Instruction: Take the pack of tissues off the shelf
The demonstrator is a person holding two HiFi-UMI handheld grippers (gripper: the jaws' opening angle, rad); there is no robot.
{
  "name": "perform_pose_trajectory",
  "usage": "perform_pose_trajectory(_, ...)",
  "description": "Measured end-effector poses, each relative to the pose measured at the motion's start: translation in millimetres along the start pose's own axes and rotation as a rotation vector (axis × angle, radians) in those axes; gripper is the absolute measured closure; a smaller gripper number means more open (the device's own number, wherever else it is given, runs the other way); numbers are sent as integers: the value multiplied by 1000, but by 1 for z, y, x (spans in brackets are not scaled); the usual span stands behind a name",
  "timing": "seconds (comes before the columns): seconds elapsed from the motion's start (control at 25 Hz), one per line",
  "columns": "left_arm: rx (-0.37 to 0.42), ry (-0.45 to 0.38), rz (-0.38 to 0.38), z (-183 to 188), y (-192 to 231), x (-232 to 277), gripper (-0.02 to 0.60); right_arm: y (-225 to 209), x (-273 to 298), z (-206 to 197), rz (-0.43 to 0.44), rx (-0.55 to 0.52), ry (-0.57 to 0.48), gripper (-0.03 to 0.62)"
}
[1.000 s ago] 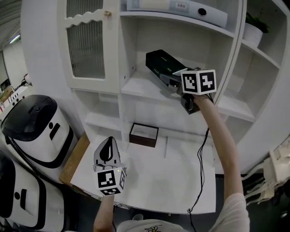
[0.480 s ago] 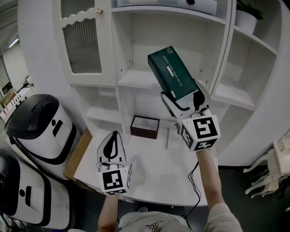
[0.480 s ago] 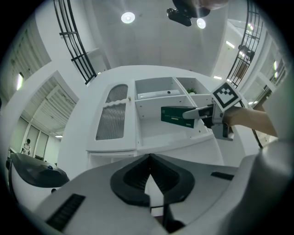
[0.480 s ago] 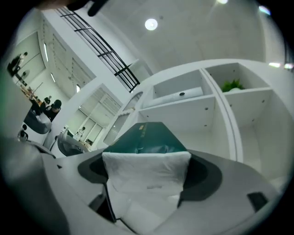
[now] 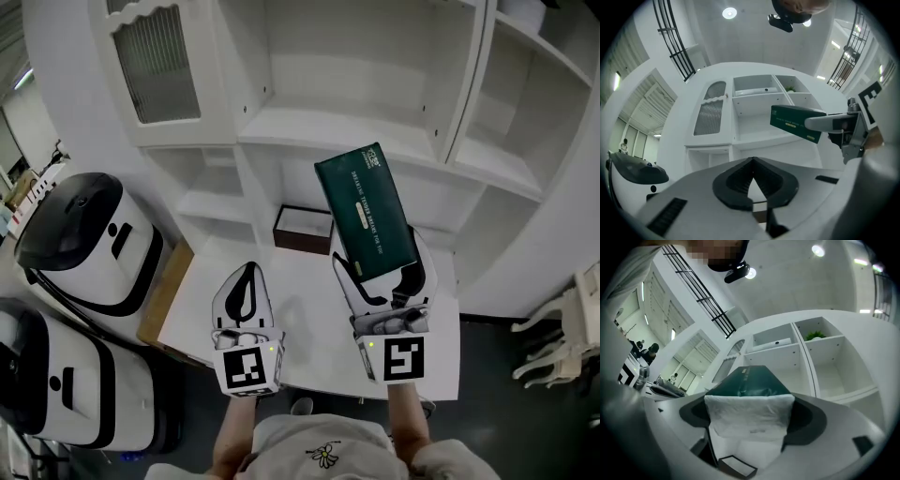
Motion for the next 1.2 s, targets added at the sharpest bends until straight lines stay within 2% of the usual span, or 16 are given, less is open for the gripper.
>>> perform_pose_trajectory(0.36,-29,50,-44,-14,-20,-12,581,27,-42,-40,7,131,82,143)
perform_pose_trajectory(0.56,-28,59,-57,-14,-27,-15,581,31,-43,-41,21,112,97,145)
perform_pose_trajectory(1.2,-38,33,-35,-3,-18,-20,581,30,-42,-21,18,130,53,145)
Point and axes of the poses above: the fingertips, and each gripper's own axes: x forward along the fingers, y to its left, z out of its top, the point moved 5 cm from there along -x, backward along the fingers, and after that the axes turned 5 degrees about z, right-handed, at the moved point
